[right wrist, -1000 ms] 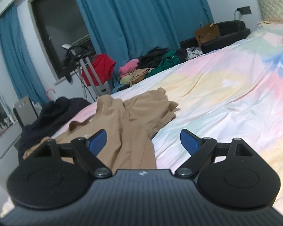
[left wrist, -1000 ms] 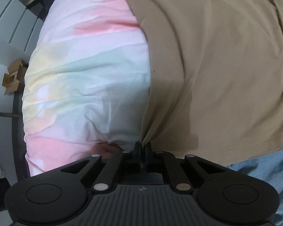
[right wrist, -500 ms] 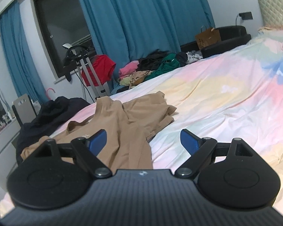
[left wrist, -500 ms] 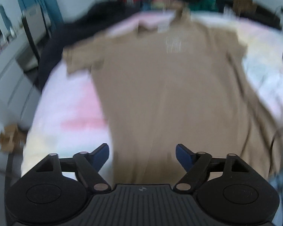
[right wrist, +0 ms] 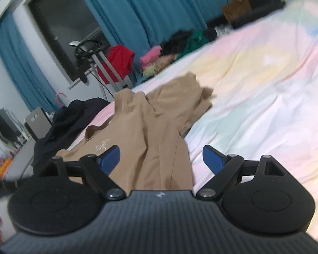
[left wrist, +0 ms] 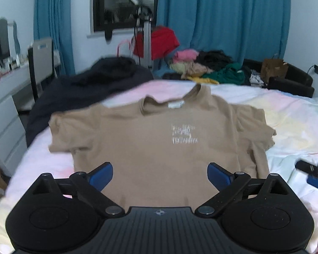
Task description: Fold clothes
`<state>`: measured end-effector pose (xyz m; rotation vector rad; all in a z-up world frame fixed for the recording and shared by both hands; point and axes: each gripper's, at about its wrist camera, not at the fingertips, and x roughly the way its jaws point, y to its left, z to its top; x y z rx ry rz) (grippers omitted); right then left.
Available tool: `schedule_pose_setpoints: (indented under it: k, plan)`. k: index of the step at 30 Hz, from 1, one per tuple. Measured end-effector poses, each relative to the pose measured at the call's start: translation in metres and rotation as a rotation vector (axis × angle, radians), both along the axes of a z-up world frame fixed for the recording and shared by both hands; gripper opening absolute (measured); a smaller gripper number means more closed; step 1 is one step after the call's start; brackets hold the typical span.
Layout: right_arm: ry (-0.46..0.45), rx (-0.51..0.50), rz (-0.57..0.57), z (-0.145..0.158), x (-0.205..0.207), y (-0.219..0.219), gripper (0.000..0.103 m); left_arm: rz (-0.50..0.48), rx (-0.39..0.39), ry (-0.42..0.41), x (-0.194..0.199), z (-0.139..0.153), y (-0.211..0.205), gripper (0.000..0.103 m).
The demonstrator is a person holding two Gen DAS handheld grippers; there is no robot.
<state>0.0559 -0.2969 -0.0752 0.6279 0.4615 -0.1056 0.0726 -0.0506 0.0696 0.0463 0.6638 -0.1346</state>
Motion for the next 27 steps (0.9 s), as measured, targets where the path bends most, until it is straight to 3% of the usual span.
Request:
schedule_pose_setpoints:
  k: [5,7,10,17,19,21,22,23,24,27]
  plan:
    - [0.053,0.197,-0.058,-0.031,0.059,-0.033,0.086,0.004,0.005,0.019,0.023,-0.076,0.041,0.097]
    - [0.072,0.275,-0.094,-0.049,0.082,-0.048,0.086,0.007,-0.03,0.04,0.034,-0.097,0.052,0.097]
    - [0.094,0.304,-0.125,-0.071,0.111,-0.064,0.088,-0.007,-0.061,0.058,0.045,-0.118,0.059,0.097]
    - [0.032,0.311,-0.16,-0.1,0.158,-0.079,0.087,-0.065,0.031,0.054,0.056,-0.144,0.046,0.097]
    - [0.003,0.287,-0.16,-0.104,0.167,-0.08,0.08,-0.075,0.032,0.052,0.057,-0.145,0.043,0.097]
    - [-0.014,0.276,-0.152,-0.108,0.176,-0.08,0.051,-0.086,0.032,0.055,0.06,-0.148,0.041,0.097]
    - [-0.01,0.278,-0.144,-0.11,0.181,-0.079,0.043,-0.088,0.034,0.059,0.06,-0.149,0.041,0.097]
    - [-0.01,0.271,-0.137,-0.11,0.184,-0.077,0.021,-0.087,0.037,0.062,0.061,-0.151,0.041,0.097]
    - [-0.022,0.256,-0.134,-0.107,0.185,-0.076,0.01,-0.084,0.041,0.067,0.062,-0.153,0.04,0.097]
    - [-0.108,0.22,-0.17,-0.094,0.173,-0.074,0.008,-0.073,0.041,0.081,0.064,-0.155,0.042,0.097]
